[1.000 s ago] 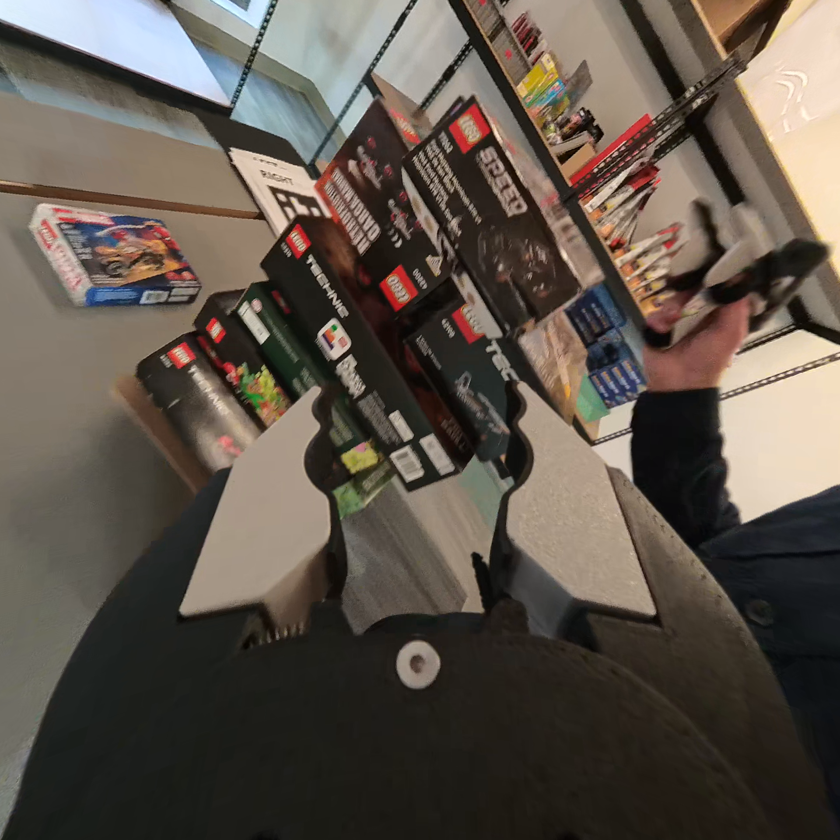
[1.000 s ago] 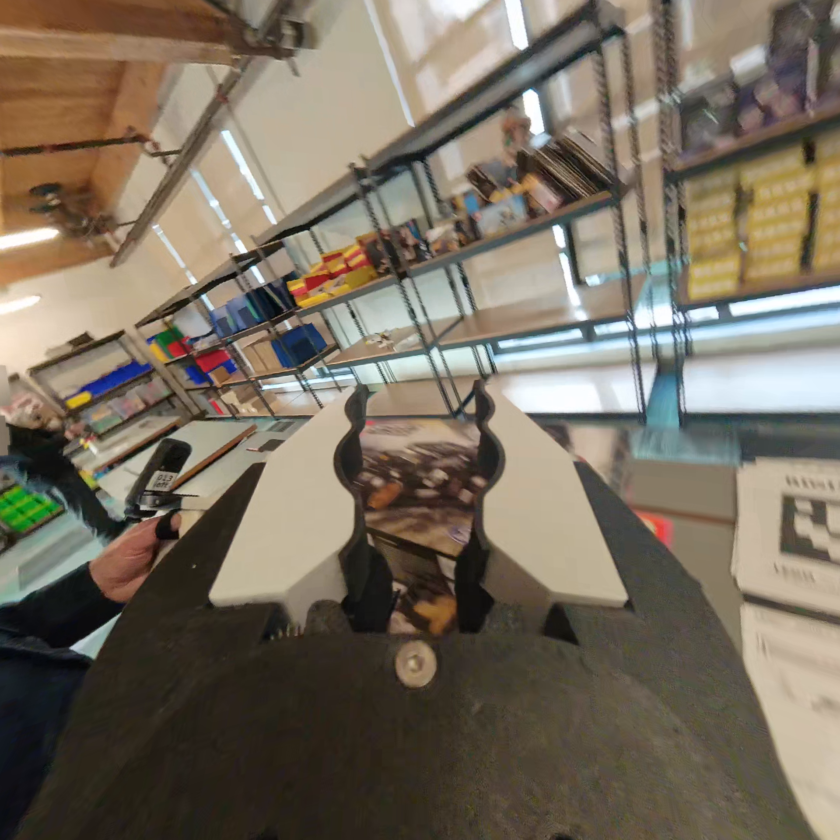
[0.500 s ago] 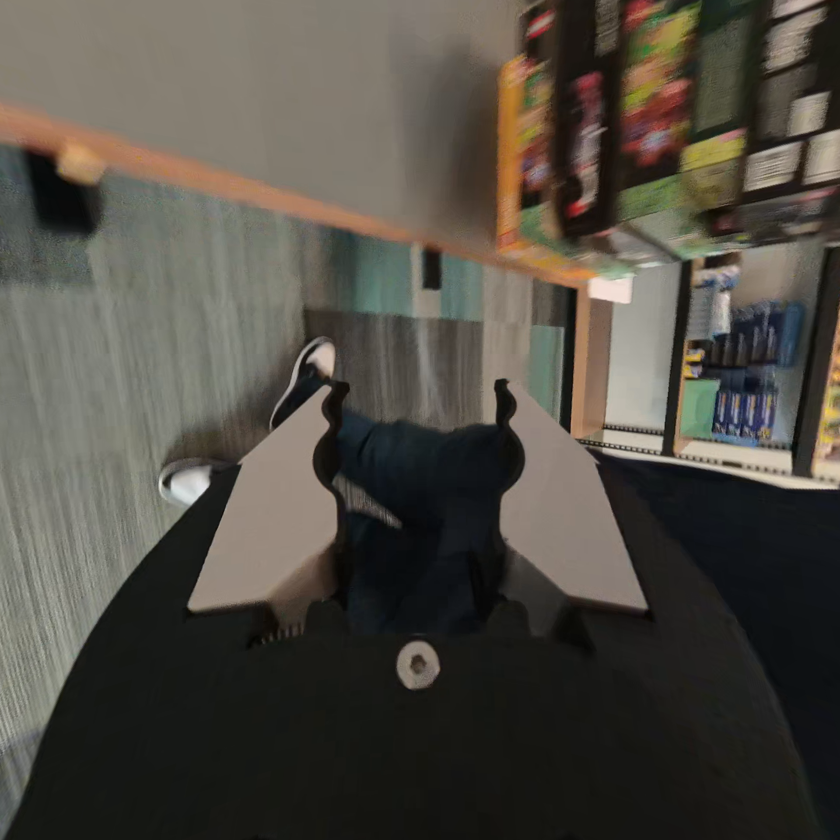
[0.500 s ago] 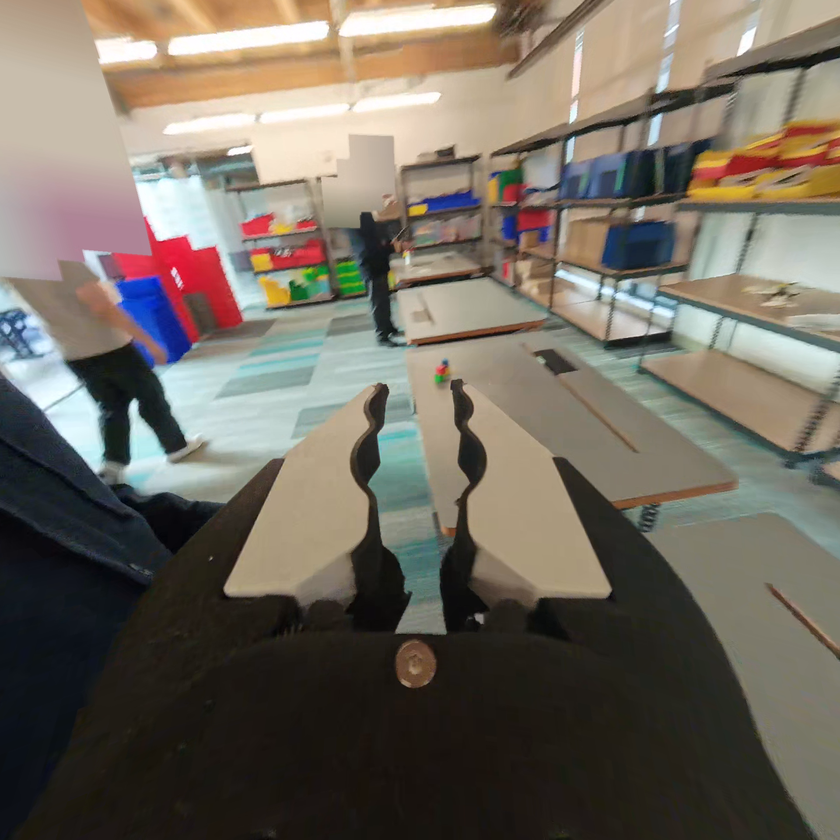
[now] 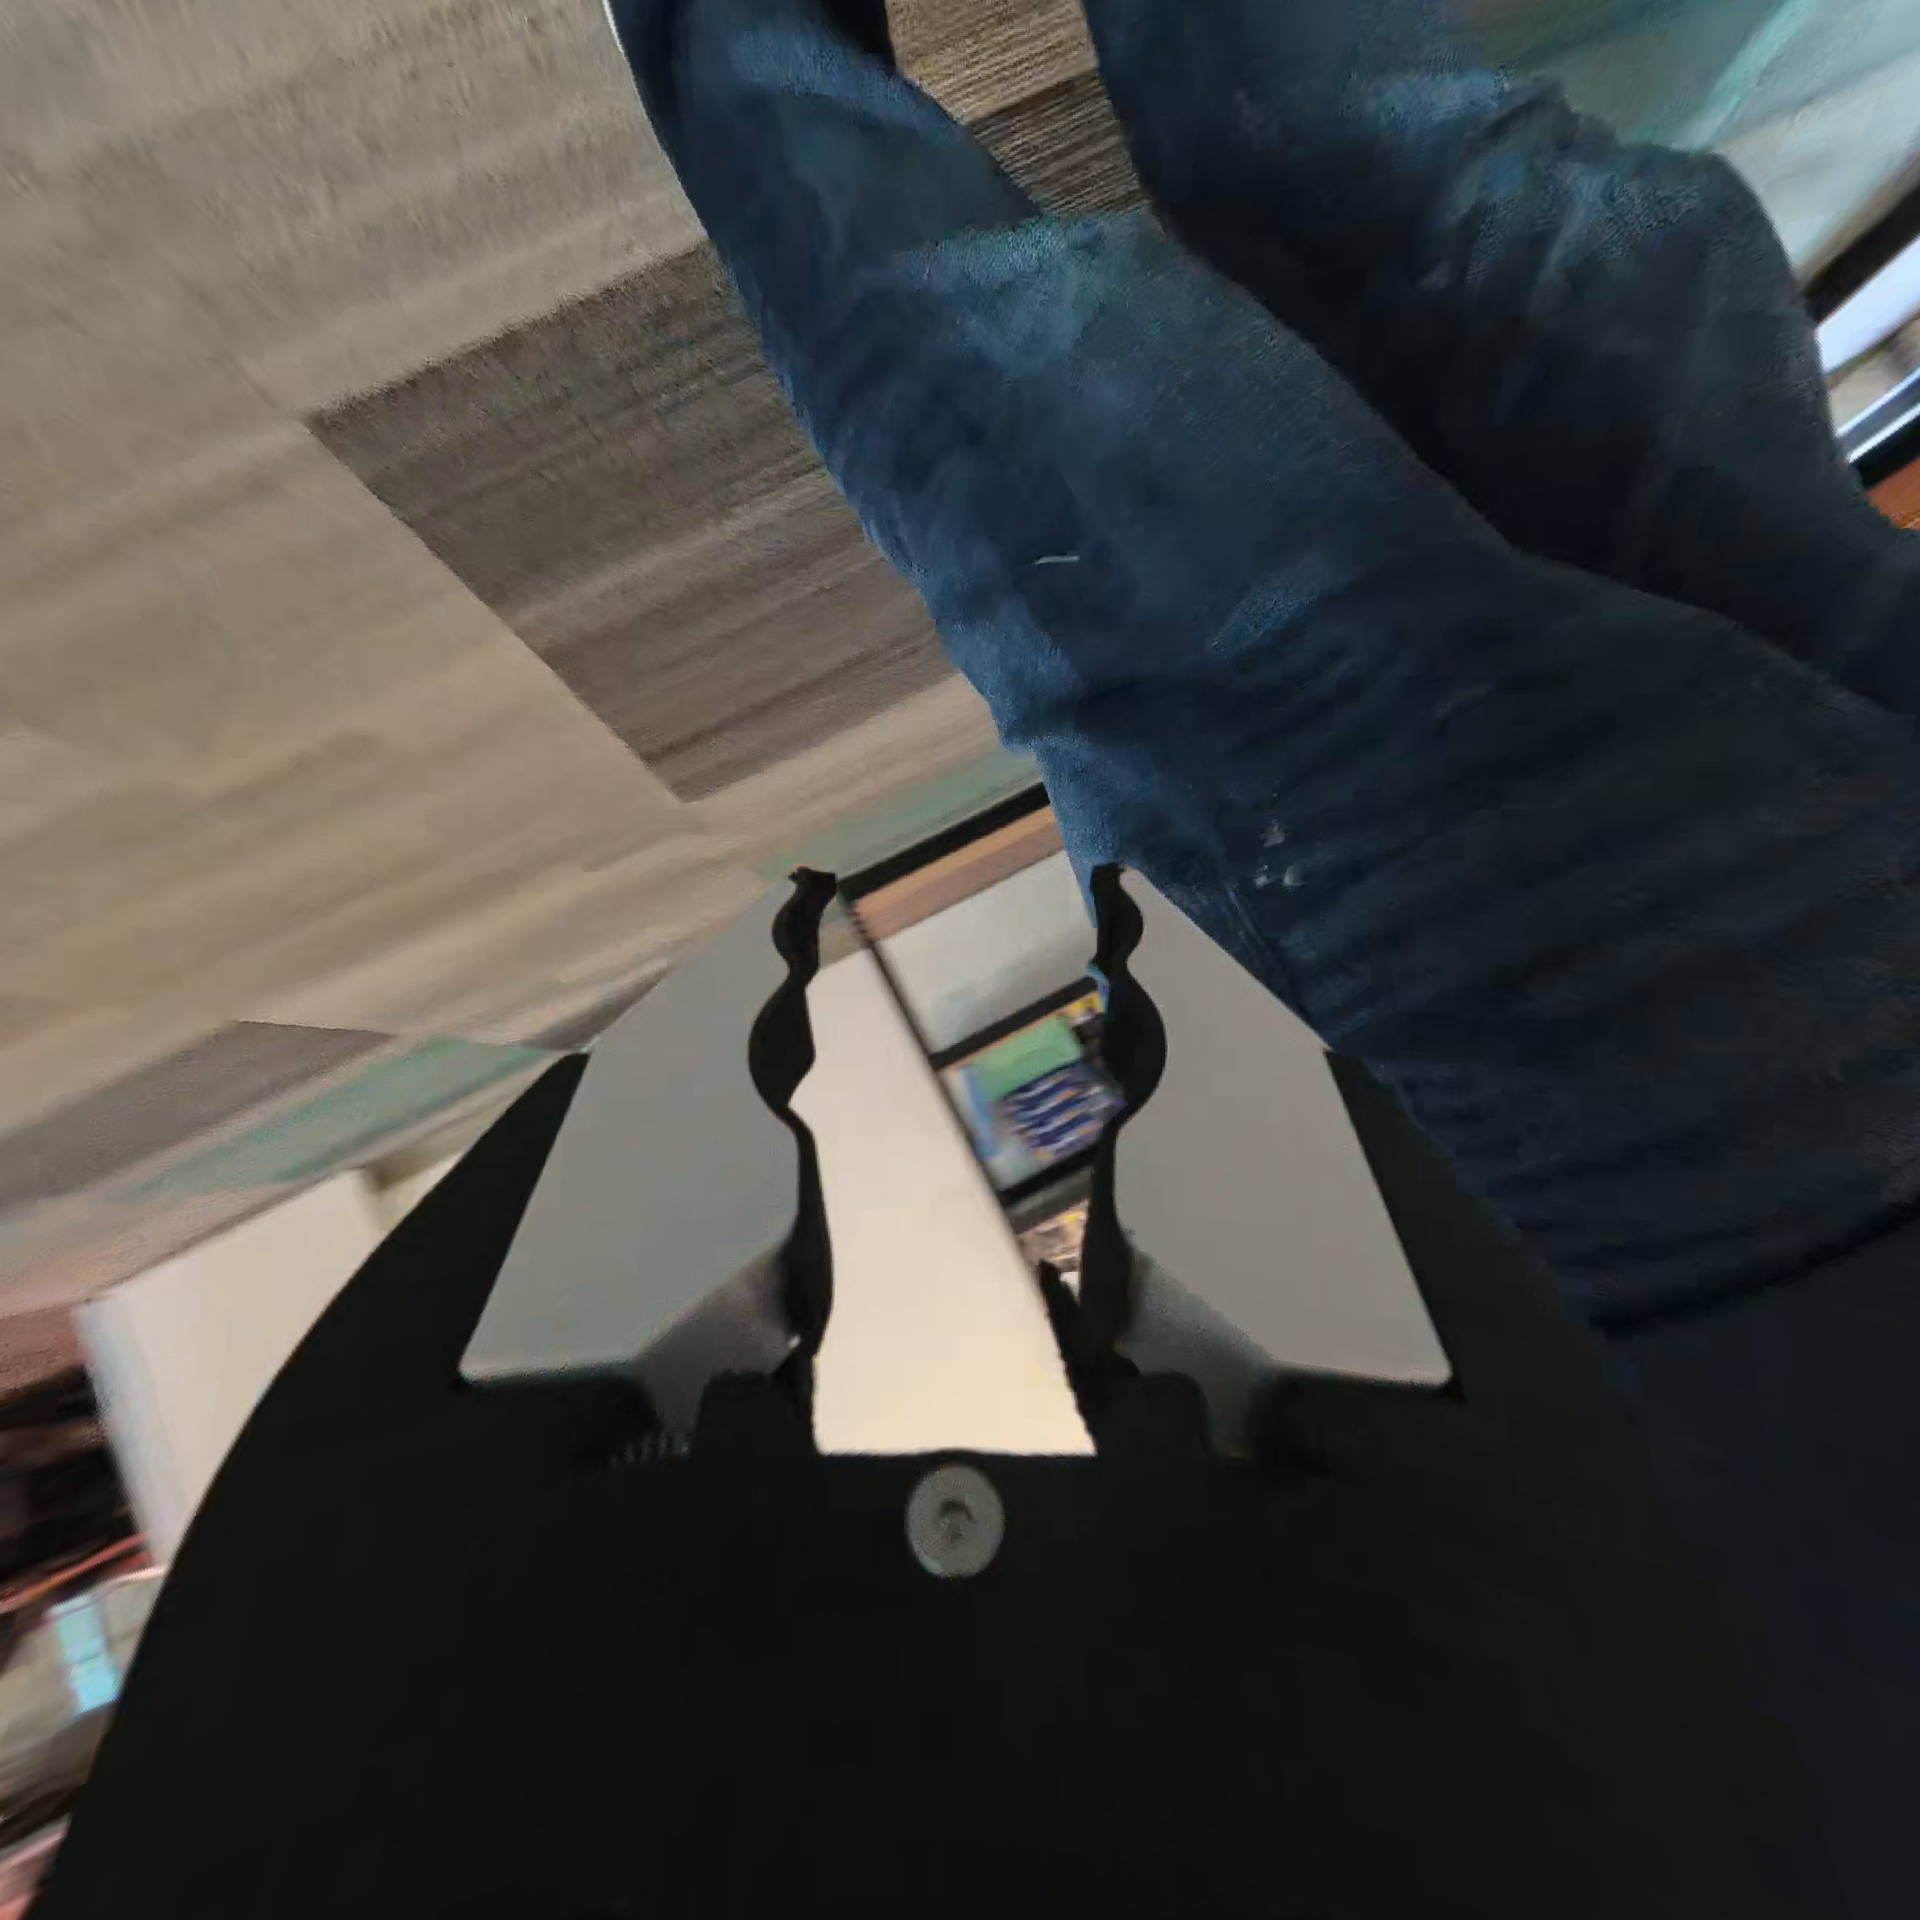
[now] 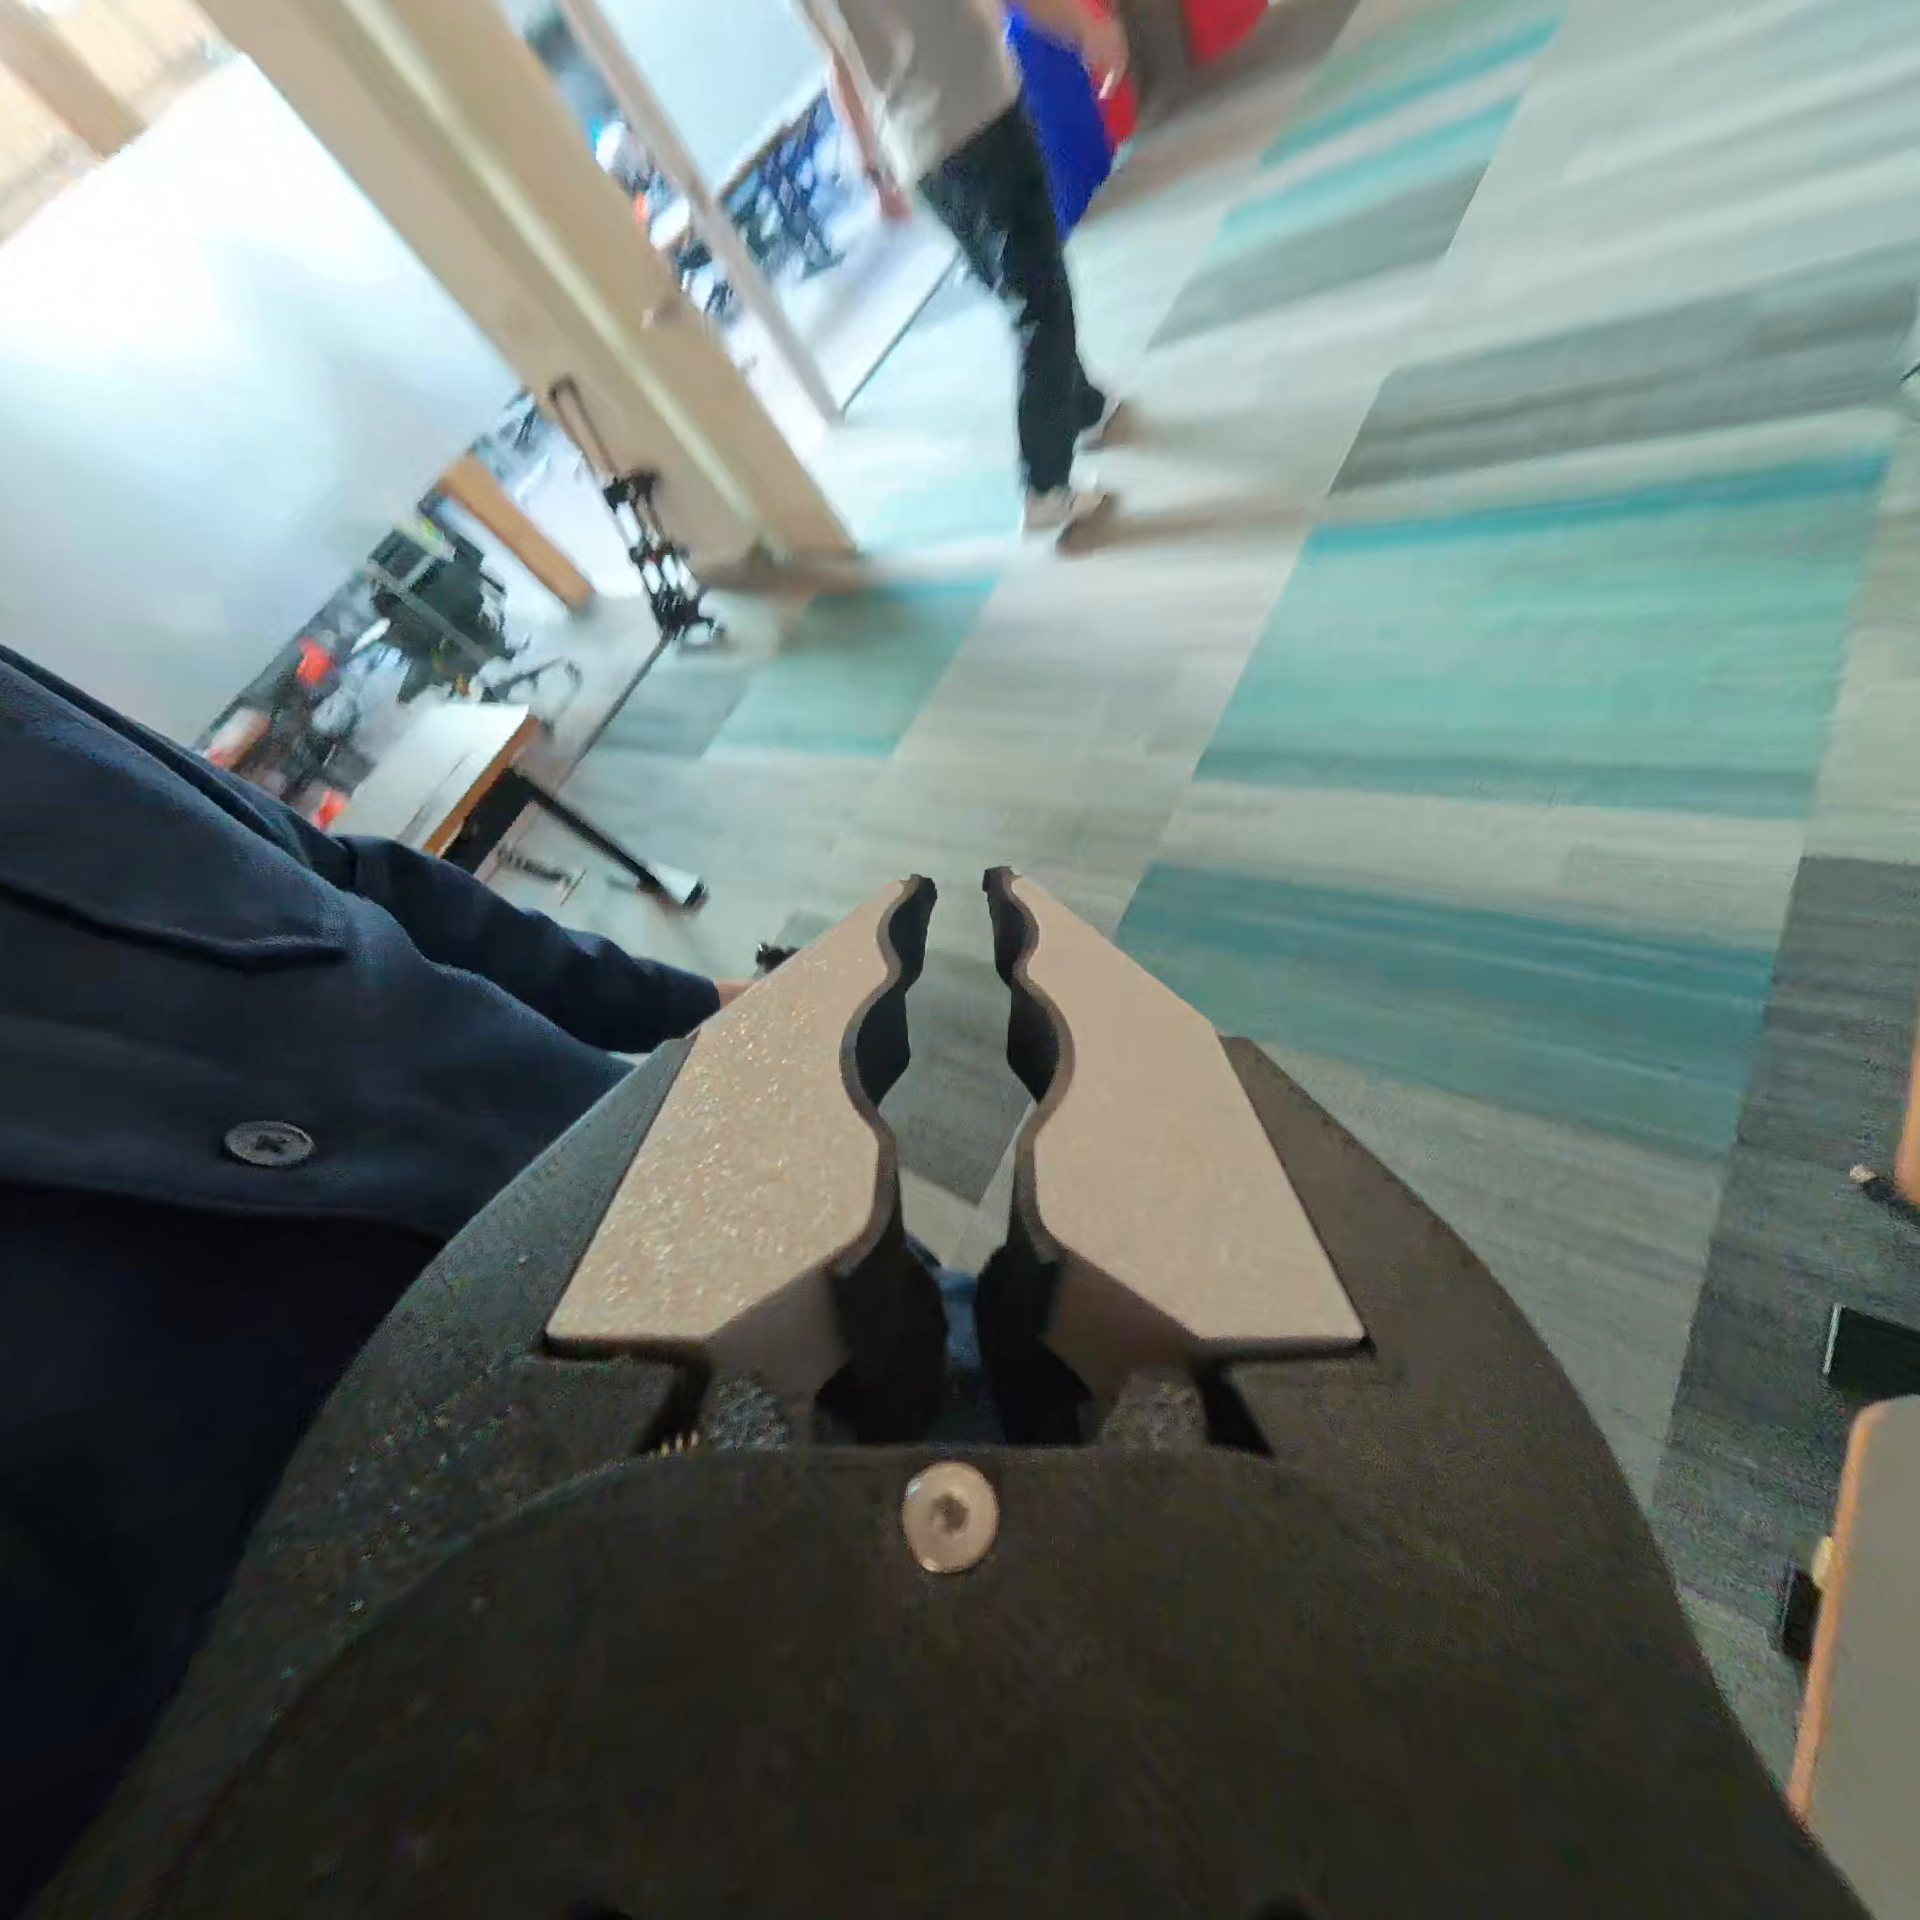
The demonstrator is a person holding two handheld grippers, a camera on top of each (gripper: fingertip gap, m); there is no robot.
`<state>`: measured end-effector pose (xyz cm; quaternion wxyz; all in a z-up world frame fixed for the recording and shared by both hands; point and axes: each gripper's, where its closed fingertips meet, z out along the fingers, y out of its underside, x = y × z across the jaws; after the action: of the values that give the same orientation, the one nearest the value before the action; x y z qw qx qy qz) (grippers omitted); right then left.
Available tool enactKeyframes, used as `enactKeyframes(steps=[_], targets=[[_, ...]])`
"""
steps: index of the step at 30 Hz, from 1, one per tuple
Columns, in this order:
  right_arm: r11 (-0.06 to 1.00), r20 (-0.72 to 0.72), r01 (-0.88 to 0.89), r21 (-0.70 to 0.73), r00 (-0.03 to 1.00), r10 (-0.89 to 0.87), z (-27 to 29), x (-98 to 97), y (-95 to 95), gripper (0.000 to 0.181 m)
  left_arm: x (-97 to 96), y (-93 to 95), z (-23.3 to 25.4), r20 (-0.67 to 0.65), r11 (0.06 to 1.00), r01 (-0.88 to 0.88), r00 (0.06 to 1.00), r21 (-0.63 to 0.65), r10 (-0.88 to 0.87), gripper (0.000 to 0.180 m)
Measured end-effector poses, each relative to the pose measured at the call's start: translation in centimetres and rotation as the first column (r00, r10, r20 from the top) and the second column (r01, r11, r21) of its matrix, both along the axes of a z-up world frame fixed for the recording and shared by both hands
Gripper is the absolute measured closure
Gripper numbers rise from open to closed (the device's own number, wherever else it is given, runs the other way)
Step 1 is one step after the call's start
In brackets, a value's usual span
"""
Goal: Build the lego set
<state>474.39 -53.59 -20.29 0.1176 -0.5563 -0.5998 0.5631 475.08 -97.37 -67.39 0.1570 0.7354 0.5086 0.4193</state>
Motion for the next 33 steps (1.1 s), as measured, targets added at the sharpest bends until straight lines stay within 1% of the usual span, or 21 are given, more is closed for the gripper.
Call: enactKeyframes(steps=[1, 3, 5, 7, 8, 10, 13, 14, 15, 16, 17, 18, 19, 21, 24, 27, 29, 30, 31, 32, 33], targets=[[0.999, 0.026, -0.038, -0.011, 0.999, 0.038, -0.9, -0.8, -0.3, 0.169, 1.2, -0.7, 0.1, 0.015, 0.999, -0.052, 0.999, -0.009, 0.052, 0.127], [0.990, 0.064, -0.114, -0.079, 0.991, 0.119, -2.3, -2.8, -0.7, 0.166, 3.5, -1.3, 0.4, 0.035, 0.994, -0.109, 0.993, -0.026, 0.110, 0.123], [0.963, 0.065, -0.202, -0.177, 0.974, 0.216, -3.0, -4.8, -1.2, 0.165, 5.6, -0.3, 0.7, 0.050, 0.988, -0.153, 0.987, -0.019, 0.153, 0.119], [0.927, 0.060, -0.286, -0.244, 0.949, 0.308, -3.7, -7.3, -1.6, 0.163, 6.9, 1.6, 1.1, 0.056, 0.983, -0.182, 0.982, -0.002, 0.182, 0.116], [0.904, 0.078, -0.339, -0.259, 0.926, 0.370, -4.3, -8.4, -1.9, 0.162, 7.2, 2.6, 1.4, 0.044, 0.982, -0.188, 0.981, -0.003, 0.188, 0.117], [0.866, 0.114, -0.432, -0.251, 0.875, 0.470, -5.5, -10.9, -2.6, 0.152, 7.0, 4.8, 2.1, 0.005, 0.982, -0.188, 0.982, 0.022, 0.188, 0.117], [0.792, 0.110, -0.574, -0.206, 0.791, 0.602, -6.0, -14.1, -4.1, 0.150, 4.9, 6.5, 3.4, -0.104, 0.994, -0.106, 0.989, 0.012, 0.107, 0.122], [0.765, 0.105, -0.616, -0.189, 0.762, 0.639, -6.1, -15.0, -4.8, 0.143, 3.5, 7.0, 4.0, -0.171, 0.996, -0.086, 0.981, 0.013, 0.087, 0.119], [0.727, 0.099, -0.661, -0.186, 0.724, 0.683, -6.1, -15.7, -5.6, 0.132, 1.8, 7.6, 4.8, -0.240, 0.996, -0.083, 0.967, 0.014, 0.084, 0.115], [0.681, 0.081, -0.706, -0.197, 0.680, 0.729, -5.9, -16.2, -6.6, 0.122, 0.1, 8.7, 5.9, -0.300, 0.994, -0.100, 0.948, 0.038, 0.106, 0.111], [0.643, 0.059, -0.736, -0.213, 0.647, 0.760, -5.5, -16.8, -7.6, 0.116, -1.6, 10.1, 7.3, -0.351, 0.988, -0.126, 0.925, 0.087, 0.148, 0.106], [0.607, 0.039, -0.762, -0.225, 0.615, 0.787, -5.0, -17.4, -8.8, 0.112, -3.3, 11.3, 8.9, -0.404, 0.983, -0.136, 0.898, 0.122, 0.175, 0.105], [0.574, 0.029, -0.788, -0.223, 0.584, 0.811, -4.8, -17.9, -10.1, 0.107, -4.8, 11.9, 10.3, -0.465, 0.985, -0.119, 0.870, 0.127, 0.166, 0.104], [0.520, 0.027, -0.833, -0.188, 0.525, 0.851, -4.9, -18.7, -12.9, 0.107, -7.4, 13.6, 13.7, -0.548, 0.982, -0.085, 0.820, 0.170, 0.166, 0.109], [0.462, 0.027, -0.874, -0.150, 0.463, 0.886, -5.2, -19.7, -17.5, 0.106, -10.7, 15.0, 18.2, -0.656, 0.977, -0.035, 0.736, 0.209, 0.167, 0.108], [0.412, -0.002, -0.894, -0.177, 0.419, 0.908, -4.8, -20.3, -22.0, 0.105, -13.8, 15.5, 22.4, -0.746, 0.963, 0.004, 0.634, 0.269, 0.206, 0.107], [0.420, -0.020, -0.890, -0.178, 0.430, 0.902, -4.6, -21.3, -24.5, 0.102, -15.2, 16.0, 25.0, -0.769, 0.942, 0.056, 0.595, 0.330, 0.234, 0.103], [0.416, -0.027, -0.892, -0.178, 0.427, 0.904, -4.6, -21.7, -25.6, 0.097, -16.0, 16.2, 26.2, -0.782, 0.930, 0.093, 0.574, 0.355, 0.241, 0.101], [0.427, -0.022, -0.888, -0.172, 0.437, 0.899, -4.9, -22.5, -26.5, 0.089, -16.7, 16.6, 27.2, -0.788, 0.915, 0.132, 0.564, 0.382, 0.248, 0.096], [0.445, -0.031, -0.879, -0.170, 0.456, 0.889, -4.9, -23.5, -27.4, 0.078, -17.3, 17.1, 28.3, -0.787, 0.892, 0.175, 0.560, 0.416, 0.258, 0.093], [0.457, -0.055, -0.870, -0.183, 0.473, 0.879, -4.7, -24.5, -28.3, 0.071, -18.1, 17.6, 29.3, -0.791, 0.868, 0.218, 0.550, 0.446, 0.268, 0.092]])
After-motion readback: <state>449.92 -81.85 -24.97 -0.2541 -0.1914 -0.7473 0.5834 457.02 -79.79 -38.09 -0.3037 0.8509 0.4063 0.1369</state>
